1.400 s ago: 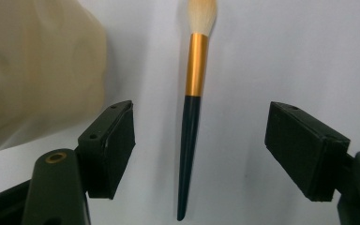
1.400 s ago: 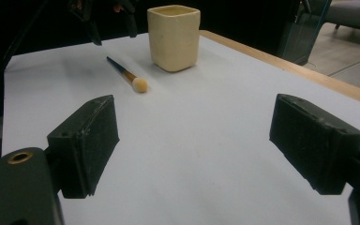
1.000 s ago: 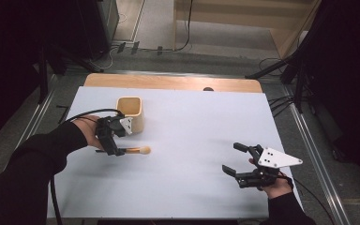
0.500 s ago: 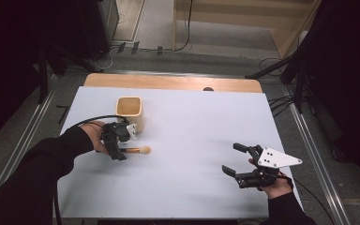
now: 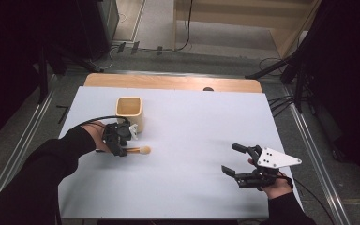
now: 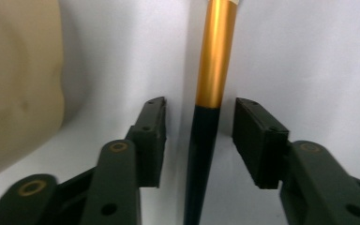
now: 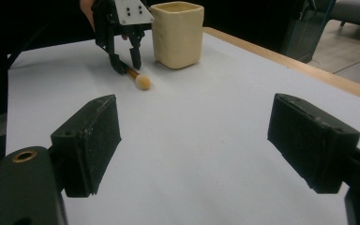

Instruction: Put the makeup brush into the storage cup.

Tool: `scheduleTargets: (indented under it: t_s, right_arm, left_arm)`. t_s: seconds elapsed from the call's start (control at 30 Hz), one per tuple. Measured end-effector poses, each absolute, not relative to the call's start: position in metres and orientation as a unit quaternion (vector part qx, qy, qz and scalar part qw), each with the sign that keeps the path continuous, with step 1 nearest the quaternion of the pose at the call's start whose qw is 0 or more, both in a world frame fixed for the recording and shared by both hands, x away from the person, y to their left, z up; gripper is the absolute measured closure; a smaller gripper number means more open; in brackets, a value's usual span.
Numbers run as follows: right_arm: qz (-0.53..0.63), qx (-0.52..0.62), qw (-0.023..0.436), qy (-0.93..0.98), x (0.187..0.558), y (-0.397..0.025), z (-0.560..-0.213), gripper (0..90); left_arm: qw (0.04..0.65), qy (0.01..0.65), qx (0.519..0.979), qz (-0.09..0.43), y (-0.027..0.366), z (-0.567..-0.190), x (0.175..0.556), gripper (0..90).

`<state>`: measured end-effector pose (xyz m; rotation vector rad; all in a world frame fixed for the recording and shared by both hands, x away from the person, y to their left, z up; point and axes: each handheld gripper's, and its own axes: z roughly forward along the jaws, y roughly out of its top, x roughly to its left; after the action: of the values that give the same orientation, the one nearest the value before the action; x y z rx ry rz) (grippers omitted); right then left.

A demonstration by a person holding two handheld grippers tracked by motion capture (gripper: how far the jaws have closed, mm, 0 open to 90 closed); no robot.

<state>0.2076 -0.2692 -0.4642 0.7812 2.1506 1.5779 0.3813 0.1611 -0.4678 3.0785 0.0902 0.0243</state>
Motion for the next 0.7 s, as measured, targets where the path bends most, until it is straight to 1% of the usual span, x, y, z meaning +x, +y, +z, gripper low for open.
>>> scheduleTargets:
  t_s: [0.07,0.1,0.13,0.17,0.2,0.27,0.3,0.37,0.47,0.7]
  right_arm:
    - [0.558,0.276,0.181,0.761,0.2076,-0.2691,-0.4643,17.9]
    - [0.558,0.276,0.18,0.762,0.2076,-0.269,-0.4643,17.9]
    - [0.558,0.276,0.18,0.762,0.2076,-0.269,-0.4643,17.9]
    - [0.557,0.276,0.18,0.762,0.2074,-0.2689,-0.4643,17.9]
    - [0.557,0.276,0.18,0.762,0.2074,-0.2689,-0.4643,17.9]
    - [0.557,0.276,0.18,0.762,0.2073,-0.2688,-0.4642,17.9]
    - [0.557,0.276,0.18,0.762,0.2073,-0.2687,-0.4642,17.9]
    - [0.557,0.276,0.18,0.762,0.2073,-0.2686,-0.4642,17.9]
    - [0.557,0.276,0.18,0.763,0.2073,-0.2685,-0.4642,17.9]
    - [0.556,0.276,0.18,0.764,0.2072,-0.2683,-0.4643,17.9]
  left_arm:
    - [0.03,0.029,0.999,0.011,0.1609,-0.4677,0.3801,57.9]
    - [0.029,0.027,0.999,0.009,0.1608,-0.4675,0.3799,61.6]
    - [0.031,0.025,0.999,0.011,0.1609,-0.4677,0.3792,61.6]
    - [0.029,0.024,0.999,0.01,0.1607,-0.4675,0.3789,64.6]
    - [0.028,0.023,0.999,0.011,0.1604,-0.4673,0.3791,64.6]
    - [0.026,0.025,0.999,0.01,0.1602,-0.4671,0.3788,70.9]
    - [0.026,0.026,0.999,0.009,0.1603,-0.467,0.3787,70.9]
    - [0.025,0.027,0.999,0.006,0.1602,-0.4671,0.3788,75.8]
    - [0.026,0.031,0.999,0.004,0.1602,-0.4674,0.379,77.9]
    - [0.023,0.044,0.999,-0.003,0.1592,-0.4673,0.3814,79.0]
